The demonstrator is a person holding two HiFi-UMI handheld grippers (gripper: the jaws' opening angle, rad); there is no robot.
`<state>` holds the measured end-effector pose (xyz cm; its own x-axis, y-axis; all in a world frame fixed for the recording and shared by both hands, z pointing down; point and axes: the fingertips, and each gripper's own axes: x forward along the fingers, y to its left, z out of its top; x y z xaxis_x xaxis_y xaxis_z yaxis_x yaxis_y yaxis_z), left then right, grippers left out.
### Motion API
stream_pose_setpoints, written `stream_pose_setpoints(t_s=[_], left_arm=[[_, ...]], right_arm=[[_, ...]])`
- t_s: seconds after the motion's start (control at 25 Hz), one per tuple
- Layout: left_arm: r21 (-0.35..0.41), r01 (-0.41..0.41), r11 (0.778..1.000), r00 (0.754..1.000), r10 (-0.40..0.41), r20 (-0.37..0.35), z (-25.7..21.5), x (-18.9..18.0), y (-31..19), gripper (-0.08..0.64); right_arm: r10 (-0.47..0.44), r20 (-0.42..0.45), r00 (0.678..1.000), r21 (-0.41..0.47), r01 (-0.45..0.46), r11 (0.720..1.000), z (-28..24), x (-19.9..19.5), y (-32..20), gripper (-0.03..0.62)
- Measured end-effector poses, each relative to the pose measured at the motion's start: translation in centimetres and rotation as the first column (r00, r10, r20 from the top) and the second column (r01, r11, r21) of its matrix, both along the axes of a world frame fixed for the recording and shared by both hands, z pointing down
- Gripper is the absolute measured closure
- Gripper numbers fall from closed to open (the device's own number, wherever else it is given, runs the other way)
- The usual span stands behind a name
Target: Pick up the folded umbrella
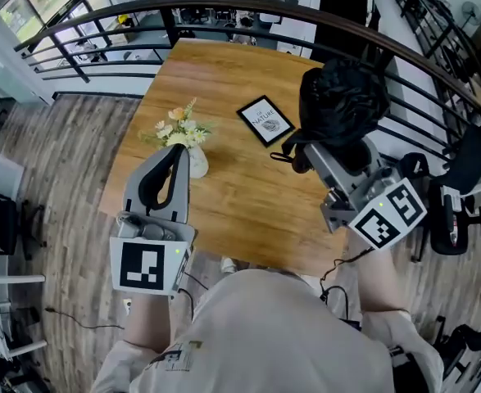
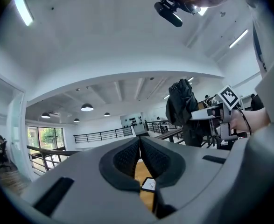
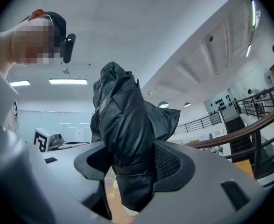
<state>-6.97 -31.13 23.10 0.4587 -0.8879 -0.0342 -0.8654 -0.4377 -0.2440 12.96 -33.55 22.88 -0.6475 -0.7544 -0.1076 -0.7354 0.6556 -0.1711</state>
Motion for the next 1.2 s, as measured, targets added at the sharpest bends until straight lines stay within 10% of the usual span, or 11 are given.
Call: stream_pose_setpoints(t_s=[1.2], left_arm=[[-0.087, 0.004, 0.996, 1.000, -0.005, -0.015, 5.3, -1.4, 1.2, 0.541]], right_arm=[[-0.008, -0.043, 0.999, -0.138, 0.003, 0.990, 5.6, -1.9, 5.0, 0.310]])
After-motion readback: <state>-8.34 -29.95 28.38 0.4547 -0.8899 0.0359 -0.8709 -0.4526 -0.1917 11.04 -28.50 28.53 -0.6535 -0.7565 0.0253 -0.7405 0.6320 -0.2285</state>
